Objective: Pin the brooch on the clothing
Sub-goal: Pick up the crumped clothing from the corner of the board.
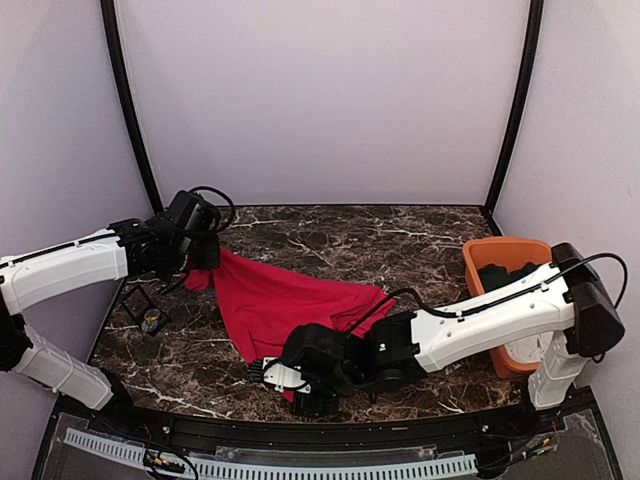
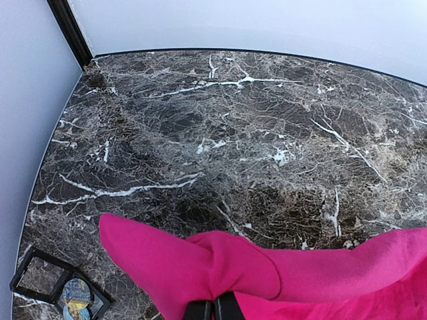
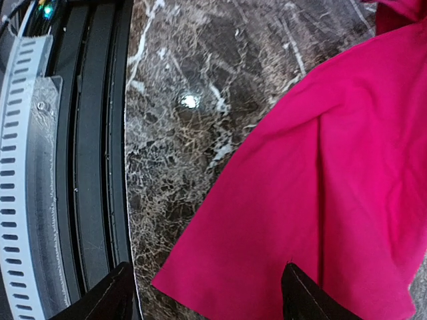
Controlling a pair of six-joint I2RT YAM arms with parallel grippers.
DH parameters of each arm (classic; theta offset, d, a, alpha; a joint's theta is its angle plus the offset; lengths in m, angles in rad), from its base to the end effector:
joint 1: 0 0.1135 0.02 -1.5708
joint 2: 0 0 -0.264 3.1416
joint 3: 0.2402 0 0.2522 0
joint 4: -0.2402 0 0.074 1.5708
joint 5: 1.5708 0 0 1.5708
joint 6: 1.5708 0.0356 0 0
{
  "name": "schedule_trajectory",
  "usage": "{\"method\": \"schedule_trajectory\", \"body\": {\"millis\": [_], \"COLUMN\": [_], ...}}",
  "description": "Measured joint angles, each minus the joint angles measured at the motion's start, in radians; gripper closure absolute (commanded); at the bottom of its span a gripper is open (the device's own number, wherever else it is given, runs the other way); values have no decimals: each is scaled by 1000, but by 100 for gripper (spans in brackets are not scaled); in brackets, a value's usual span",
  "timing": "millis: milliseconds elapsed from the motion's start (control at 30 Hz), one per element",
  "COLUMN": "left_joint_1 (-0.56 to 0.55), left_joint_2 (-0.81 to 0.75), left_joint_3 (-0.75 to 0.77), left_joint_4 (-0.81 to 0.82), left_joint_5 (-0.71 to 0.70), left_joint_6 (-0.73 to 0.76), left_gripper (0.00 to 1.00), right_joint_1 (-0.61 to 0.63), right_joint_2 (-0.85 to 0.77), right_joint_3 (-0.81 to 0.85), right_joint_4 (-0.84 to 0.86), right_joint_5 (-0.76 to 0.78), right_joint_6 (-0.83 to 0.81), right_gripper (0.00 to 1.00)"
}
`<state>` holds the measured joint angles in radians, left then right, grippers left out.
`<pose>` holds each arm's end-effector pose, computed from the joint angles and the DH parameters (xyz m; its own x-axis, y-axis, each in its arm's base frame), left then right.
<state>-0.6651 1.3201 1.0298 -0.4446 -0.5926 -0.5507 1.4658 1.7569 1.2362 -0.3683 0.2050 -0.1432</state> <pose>0.2351 -0.1591 0.2872 -0.5469 -0.1227 -0.8282 -0.1177 0.9906 -0.0691 0.0470 0.3769 0.2186 0.0565 -0.7971 -0.6012 -0.9620 0.1177 -0.2464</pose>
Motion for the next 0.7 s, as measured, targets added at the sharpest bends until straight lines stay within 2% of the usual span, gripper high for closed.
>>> {"method": "schedule_trajectory", "body": {"millis": [200, 500, 600, 700], "left_joint_1": [0, 0, 0, 0], "left_joint_2": [-25, -45, -46, -48], "left_joint_3": [-8, -26, -26, -26], "left_joint_4": [-1, -8, -11, -18], "left_joint_5": [0, 0, 0, 0], "left_joint_6": [0, -3, -2, -2], "left_gripper": [99, 99, 99, 99], "right_joint_1": [3, 3, 3, 2], "right_joint_2": [145, 232, 239, 243], "right_joint_3": [44, 90, 96, 96], "right_joint_4": [-32, -88, -90, -100], "right_joint_5": [2, 39, 35, 12], "right_joint_6": [35, 84, 96, 102], "right_gripper": [25, 30, 45, 70]}}
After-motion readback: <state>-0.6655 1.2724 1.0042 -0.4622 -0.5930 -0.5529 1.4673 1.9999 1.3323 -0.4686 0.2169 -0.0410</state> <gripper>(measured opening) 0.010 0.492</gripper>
